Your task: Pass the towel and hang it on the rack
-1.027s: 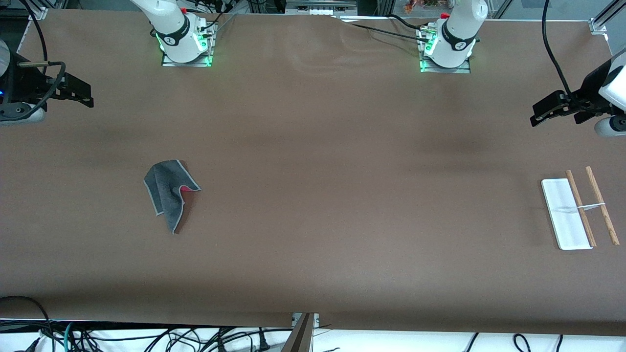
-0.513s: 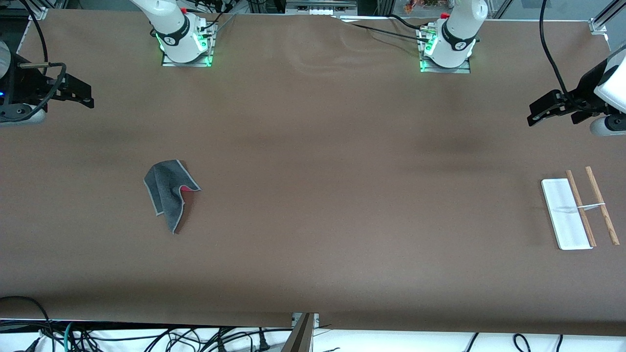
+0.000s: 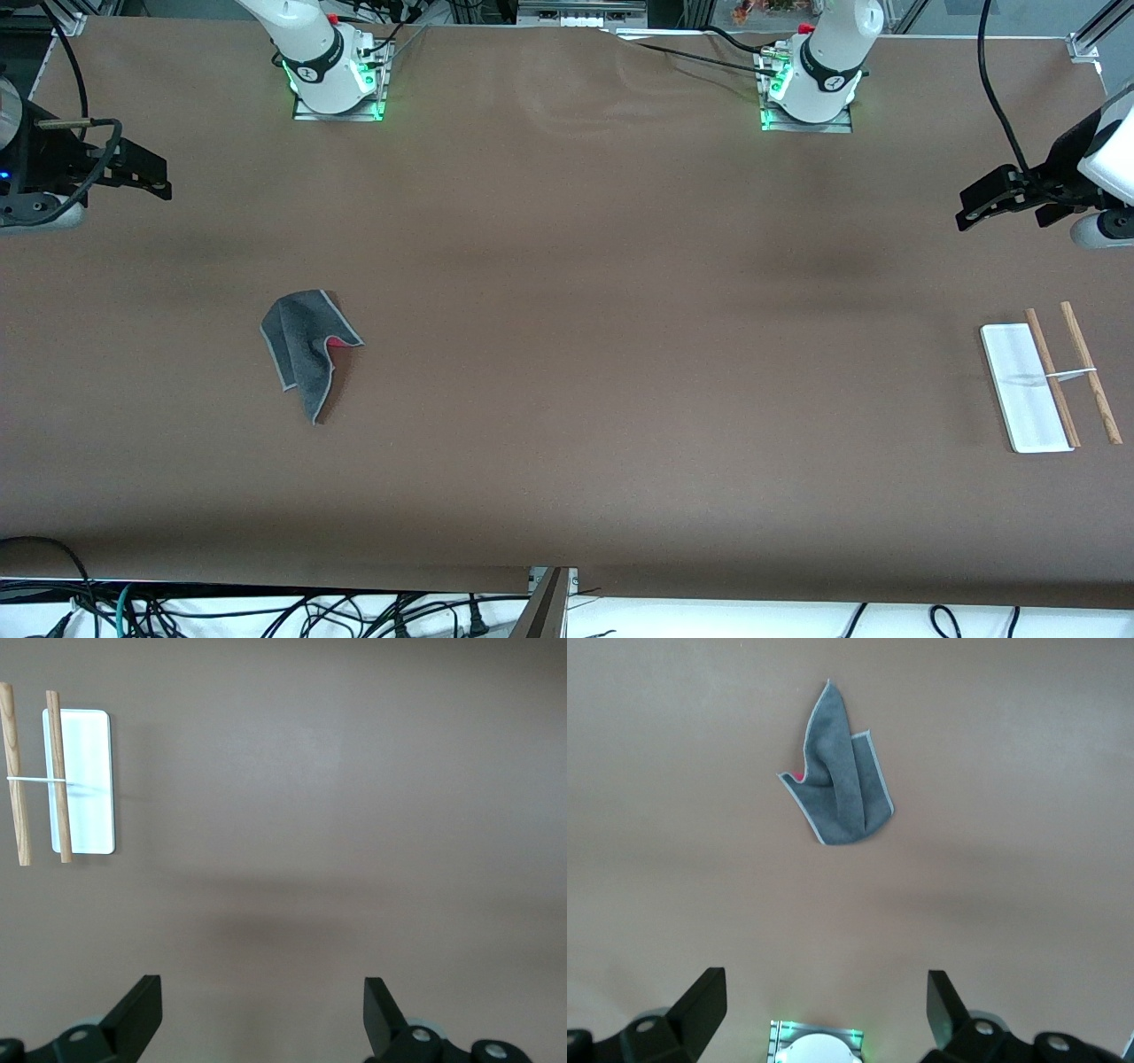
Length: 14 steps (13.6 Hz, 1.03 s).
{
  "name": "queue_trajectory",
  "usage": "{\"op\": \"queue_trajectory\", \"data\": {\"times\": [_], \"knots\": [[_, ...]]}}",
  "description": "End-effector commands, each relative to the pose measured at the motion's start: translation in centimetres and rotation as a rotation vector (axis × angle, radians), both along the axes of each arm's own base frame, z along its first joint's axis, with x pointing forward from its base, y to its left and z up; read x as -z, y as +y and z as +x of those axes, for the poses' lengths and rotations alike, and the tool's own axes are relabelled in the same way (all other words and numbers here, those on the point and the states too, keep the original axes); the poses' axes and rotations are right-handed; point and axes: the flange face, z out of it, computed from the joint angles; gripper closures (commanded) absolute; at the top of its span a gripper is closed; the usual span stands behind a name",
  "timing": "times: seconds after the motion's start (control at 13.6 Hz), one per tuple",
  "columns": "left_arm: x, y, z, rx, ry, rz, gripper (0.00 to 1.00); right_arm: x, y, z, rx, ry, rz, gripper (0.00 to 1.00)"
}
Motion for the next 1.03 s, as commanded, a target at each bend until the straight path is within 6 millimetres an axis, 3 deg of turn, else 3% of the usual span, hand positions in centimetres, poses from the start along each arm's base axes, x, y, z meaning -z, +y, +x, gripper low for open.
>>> {"op": "queue_trajectory", "data": {"times": [0.0, 0.22, 0.44, 0.59, 0.95], "knots": [[-0.4, 0.1, 0.5, 0.0, -0.01, -0.008, 0.0, 1.5, 0.4, 1.3, 0.006, -0.005, -0.001, 0.0], [-0.5, 0.3, 0.5, -0.003, -0.012, -0.005, 0.0, 5.7, 1.8, 3.7, -0.022, -0.05, 0.012, 0.0], [-0.5, 0.6, 0.6, -0.009, -0.012, -0.006, 0.0, 11.4, 3.7, 5.0, -0.056, -0.141, 0.031, 0.0], [-0.5, 0.8, 0.6, -0.01, -0.012, -0.006, 0.0, 17.0, 4.5, 6.5, -0.072, -0.157, 0.043, 0.0], [-0.5, 0.9, 0.6, -0.012, -0.012, -0.005, 0.0, 28.0, 5.4, 9.6, -0.076, -0.166, 0.069, 0.0]]}}
